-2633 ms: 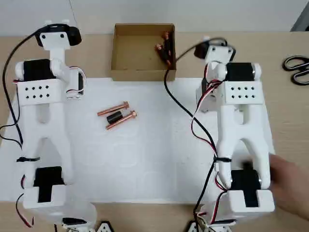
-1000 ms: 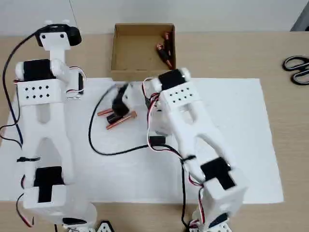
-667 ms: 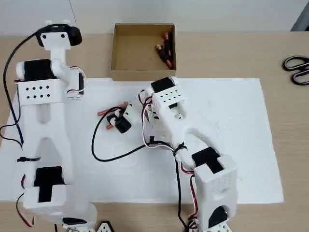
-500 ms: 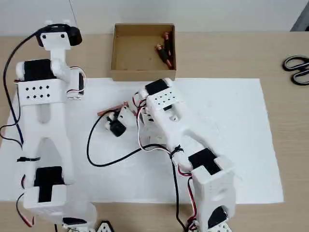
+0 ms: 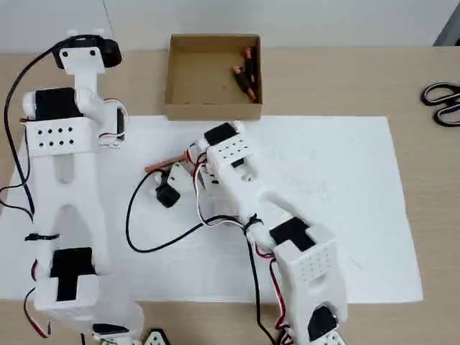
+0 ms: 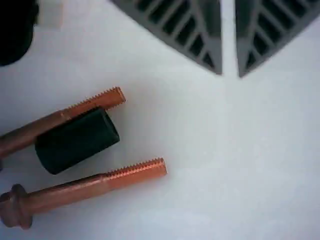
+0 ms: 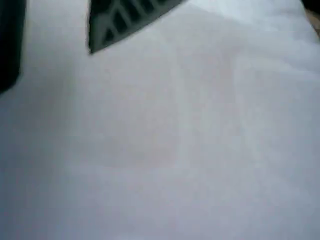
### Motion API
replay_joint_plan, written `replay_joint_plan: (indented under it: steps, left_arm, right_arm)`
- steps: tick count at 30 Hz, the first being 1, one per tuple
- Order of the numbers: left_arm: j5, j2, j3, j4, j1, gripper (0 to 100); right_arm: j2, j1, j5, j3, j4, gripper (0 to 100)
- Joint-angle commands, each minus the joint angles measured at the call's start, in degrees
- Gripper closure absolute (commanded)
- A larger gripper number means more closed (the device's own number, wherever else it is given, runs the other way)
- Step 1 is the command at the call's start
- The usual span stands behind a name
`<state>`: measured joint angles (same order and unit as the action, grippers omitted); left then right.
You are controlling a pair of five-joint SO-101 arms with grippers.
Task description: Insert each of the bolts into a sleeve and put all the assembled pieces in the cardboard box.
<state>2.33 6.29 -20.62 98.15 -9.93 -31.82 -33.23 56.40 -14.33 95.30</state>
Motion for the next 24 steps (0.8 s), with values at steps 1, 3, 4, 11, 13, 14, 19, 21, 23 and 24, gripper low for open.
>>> replay_joint_plan:
  steps: [1, 3, 4, 11, 13, 14, 19, 21, 23, 24]
  left_arm:
    - [0.0, -3.0, -0.6, -0.2, 0.4, 99]
    - [0.0, -3.0, -0.6, -0.2, 0.4, 99]
    - [0.0, -3.0, -0.6, -0.2, 0.4, 99]
    - [0.0, -3.0, -0.6, -0.2, 0.4, 99]
    - [0.0, -3.0, -0.6, -0.2, 0.4, 99]
    - [0.0, -3.0, -0.6, -0.2, 0.4, 99]
    - [0.0, -3.0, -0.6, -0.2, 0.4, 99]
    - [0.0, -3.0, -0.6, -0.2, 0.4, 99]
    - [0.0, -3.0, -0.6, -0.2, 0.4, 99]
    - [0.0, -3.0, -0.6, -0.2, 0.4, 99]
  right_arm:
    - [-0.7, -0.6, 0.4, -1.5, -0.7, 62.7]
    - [-1.1, -0.6, 0.4, -1.5, -0.7, 62.7]
    - [-1.3, -0.6, 0.4, -1.5, -0.7, 62.7]
    - [-3.9, -0.6, 0.1, -1.5, -0.3, 88.3]
    - [-4.9, -0.6, 0.1, -1.5, -0.4, 98.3]
    - [-5.2, -0.6, 0.1, -1.5, -0.2, 99.5]
    - [-6.8, -0.6, -3.4, -1.5, -0.1, 99.2]
    - [-7.3, -0.5, -3.6, -1.5, -0.1, 99.2]
    - [-7.6, -0.3, -4.0, -1.5, -0.1, 99.2]
    - [-7.7, -0.2, -4.0, -1.5, -0.1, 99.2]
